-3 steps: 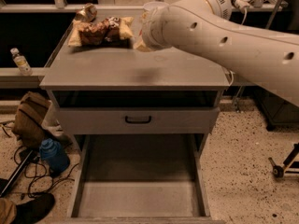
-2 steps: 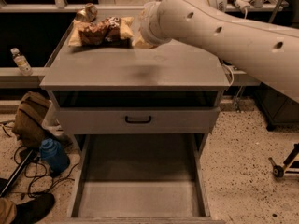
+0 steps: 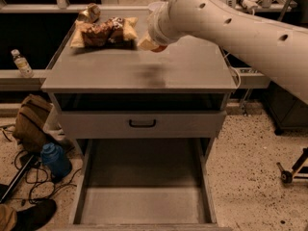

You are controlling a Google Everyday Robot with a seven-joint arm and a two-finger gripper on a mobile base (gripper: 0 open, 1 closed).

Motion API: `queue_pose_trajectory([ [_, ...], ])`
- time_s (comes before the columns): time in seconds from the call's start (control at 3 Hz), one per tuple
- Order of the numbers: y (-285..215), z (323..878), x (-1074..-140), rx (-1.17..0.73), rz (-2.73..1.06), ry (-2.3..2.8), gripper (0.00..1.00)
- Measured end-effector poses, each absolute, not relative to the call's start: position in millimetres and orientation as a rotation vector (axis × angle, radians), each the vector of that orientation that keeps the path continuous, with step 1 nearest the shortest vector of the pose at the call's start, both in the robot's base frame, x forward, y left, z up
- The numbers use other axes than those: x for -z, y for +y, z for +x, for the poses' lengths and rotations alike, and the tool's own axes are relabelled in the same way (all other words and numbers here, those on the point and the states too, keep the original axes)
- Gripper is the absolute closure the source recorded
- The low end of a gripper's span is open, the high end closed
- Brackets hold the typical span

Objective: Pick apple from middle drawer and place on counter

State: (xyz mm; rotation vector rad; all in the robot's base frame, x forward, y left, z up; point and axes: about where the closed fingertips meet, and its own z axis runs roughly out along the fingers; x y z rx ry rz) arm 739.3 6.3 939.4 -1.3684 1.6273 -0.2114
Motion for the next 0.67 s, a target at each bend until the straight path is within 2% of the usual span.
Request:
queue_pose_trajectory([
  [0.33,4.6,744.5,-924.8,0.134,-1.343,1.673,1.00],
  [0.67,4.6,744.5,-924.8,0.134,-1.343,1.673,1.00],
])
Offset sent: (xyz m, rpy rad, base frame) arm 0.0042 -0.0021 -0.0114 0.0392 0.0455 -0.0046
